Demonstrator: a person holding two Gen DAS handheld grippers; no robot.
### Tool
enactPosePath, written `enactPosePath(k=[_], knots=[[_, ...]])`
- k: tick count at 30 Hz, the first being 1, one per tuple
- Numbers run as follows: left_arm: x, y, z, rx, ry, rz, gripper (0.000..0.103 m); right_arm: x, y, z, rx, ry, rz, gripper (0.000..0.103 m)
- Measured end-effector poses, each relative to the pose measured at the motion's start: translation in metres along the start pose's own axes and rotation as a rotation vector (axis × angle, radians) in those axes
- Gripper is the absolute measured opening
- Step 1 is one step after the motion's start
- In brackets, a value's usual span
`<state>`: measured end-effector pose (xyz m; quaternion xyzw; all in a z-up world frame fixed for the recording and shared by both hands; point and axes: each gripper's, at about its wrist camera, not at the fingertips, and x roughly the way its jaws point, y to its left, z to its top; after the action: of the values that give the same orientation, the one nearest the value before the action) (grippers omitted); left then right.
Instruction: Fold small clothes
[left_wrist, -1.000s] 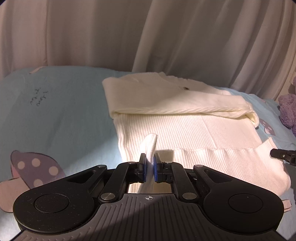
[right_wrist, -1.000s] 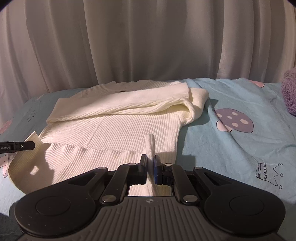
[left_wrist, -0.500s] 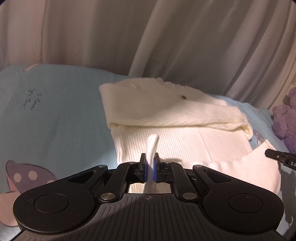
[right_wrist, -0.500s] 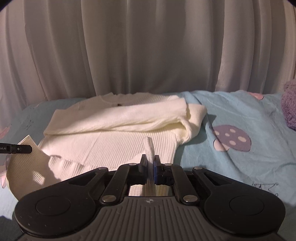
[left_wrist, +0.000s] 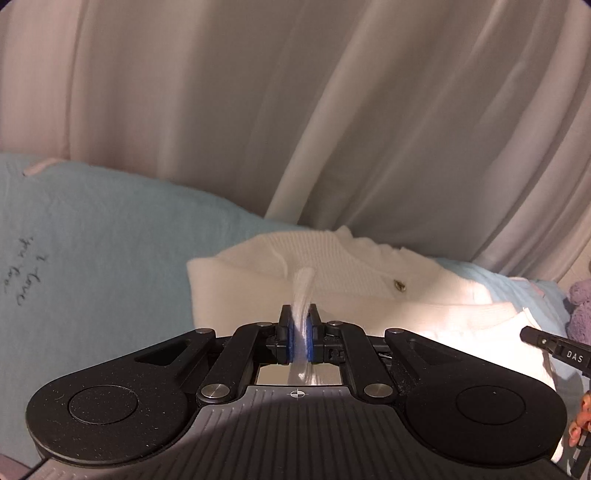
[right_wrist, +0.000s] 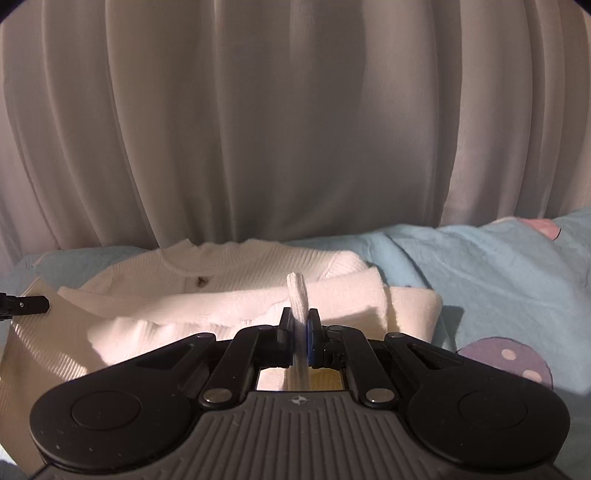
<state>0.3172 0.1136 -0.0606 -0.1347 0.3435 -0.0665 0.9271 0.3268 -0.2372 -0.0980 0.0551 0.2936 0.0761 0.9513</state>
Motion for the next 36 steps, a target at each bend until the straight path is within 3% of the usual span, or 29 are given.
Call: enactPosePath(k=[4,6,8,10,12,15,20,24,28,36], knots=[[0.012,0.009,-0.015,0.0,0.069,-0.011,0.013,0.004,-0.009,-0.006,0.033,0.053,0.023,0.01],[0.007,0.014,-0.019,-0.017,0.072,-0.06,0.027,0.001,-0.012,-0.009,0.043,0.062,0.049,0.018],[0.005,0.014,-0.022,-0.017,0.079,-0.085,0.03,0.004,-0.008,-0.012,0.004,0.075,0.046,0.018],[0.009,0.011,-0.024,0.007,0.098,-0.077,0.029,0.008,0.0,-0.013,-0.052,0.074,0.022,0.018],[0.015,0.005,-0.025,0.033,0.103,-0.042,0.009,0.007,0.01,-0.012,-0.101,0.071,-0.014,0.008],[0.009,0.001,-0.018,0.035,0.079,-0.02,0.008,-0.007,0.023,-0.005,-0.176,0.02,-0.059,0.005],[-0.02,-0.016,0.027,0.084,-0.089,-0.023,0.007,-0.013,0.031,0.041,-0.214,-0.123,-0.118,0.005],[-0.008,-0.028,0.065,0.102,-0.193,0.039,0.007,0.015,0.037,0.077,-0.242,-0.185,-0.189,0.005],[0.024,-0.035,0.085,0.102,-0.218,0.1,0.007,0.051,0.038,0.09,-0.252,-0.189,-0.252,0.005],[0.091,-0.026,0.069,0.083,-0.175,0.251,0.009,0.099,0.027,0.078,-0.221,-0.14,-0.32,0.006]])
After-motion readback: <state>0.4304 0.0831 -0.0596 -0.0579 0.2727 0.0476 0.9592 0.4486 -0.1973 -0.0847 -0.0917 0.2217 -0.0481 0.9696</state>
